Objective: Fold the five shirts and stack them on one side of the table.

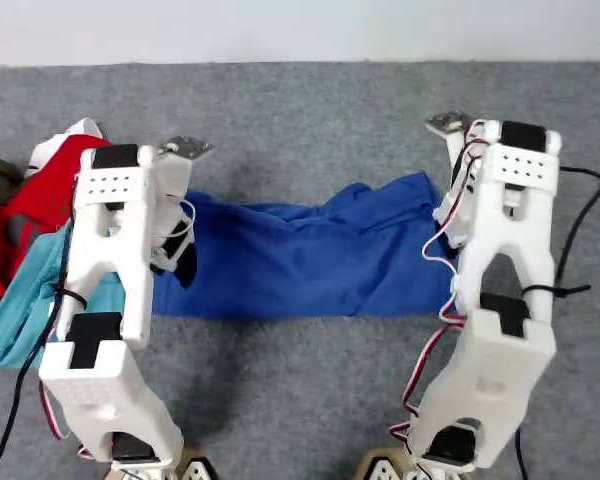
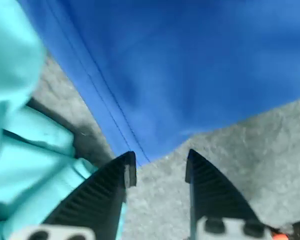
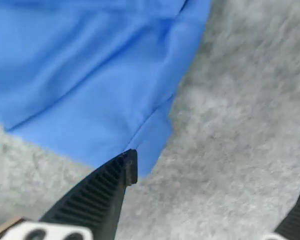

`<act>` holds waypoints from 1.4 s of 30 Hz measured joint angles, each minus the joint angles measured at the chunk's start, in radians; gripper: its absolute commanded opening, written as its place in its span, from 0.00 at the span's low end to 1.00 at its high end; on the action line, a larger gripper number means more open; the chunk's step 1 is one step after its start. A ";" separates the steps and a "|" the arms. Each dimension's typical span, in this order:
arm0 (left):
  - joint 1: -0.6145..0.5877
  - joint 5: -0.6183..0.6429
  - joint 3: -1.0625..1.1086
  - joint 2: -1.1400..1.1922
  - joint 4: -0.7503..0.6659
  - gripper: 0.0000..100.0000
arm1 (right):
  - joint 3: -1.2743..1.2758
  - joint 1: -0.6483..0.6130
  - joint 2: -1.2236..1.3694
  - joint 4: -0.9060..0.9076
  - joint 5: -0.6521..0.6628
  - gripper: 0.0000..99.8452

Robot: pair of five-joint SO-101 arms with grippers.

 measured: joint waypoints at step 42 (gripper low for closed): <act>-0.129 -0.046 0.453 -0.021 -0.457 0.12 | 1.048 -0.110 -0.381 -0.799 -0.150 0.02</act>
